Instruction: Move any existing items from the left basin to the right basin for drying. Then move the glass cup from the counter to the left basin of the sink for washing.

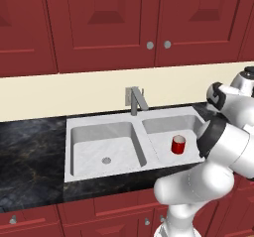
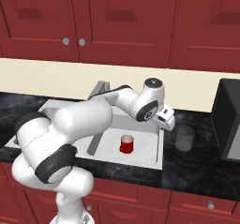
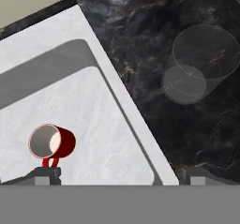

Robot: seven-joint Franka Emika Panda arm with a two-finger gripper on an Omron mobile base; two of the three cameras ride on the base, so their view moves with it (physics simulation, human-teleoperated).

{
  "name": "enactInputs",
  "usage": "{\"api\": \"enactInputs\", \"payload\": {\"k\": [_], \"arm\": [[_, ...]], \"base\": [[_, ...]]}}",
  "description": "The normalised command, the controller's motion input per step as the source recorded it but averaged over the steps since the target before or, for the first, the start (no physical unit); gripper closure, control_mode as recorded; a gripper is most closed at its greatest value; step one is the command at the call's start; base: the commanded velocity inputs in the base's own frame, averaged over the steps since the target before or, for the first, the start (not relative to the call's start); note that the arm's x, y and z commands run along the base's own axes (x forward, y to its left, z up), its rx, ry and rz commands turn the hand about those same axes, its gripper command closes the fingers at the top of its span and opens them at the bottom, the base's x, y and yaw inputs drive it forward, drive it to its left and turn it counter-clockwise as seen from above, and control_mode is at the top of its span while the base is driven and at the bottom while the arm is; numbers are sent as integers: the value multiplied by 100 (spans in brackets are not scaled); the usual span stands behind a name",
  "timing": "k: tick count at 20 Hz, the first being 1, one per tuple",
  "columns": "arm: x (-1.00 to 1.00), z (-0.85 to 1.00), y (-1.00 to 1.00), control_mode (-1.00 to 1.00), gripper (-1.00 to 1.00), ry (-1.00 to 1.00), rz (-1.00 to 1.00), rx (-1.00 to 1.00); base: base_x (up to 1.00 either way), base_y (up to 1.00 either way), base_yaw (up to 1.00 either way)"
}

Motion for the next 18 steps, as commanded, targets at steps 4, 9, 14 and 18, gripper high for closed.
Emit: {"api": "enactInputs", "payload": {"k": [4, 9, 14, 18], "arm": [[0, 5, -30, -100, -100, -3, 0, 0], [0, 2, -31, -100, -100, -3, 0, 0], [0, 0, -27, -100, -100, -3, 0, -1], [3, 0, -32, -100, -100, -4, 0, -3]], "base": [[0, 0, 0], [0, 0, 0], [0, 0, 0], [0, 0, 0]]}}
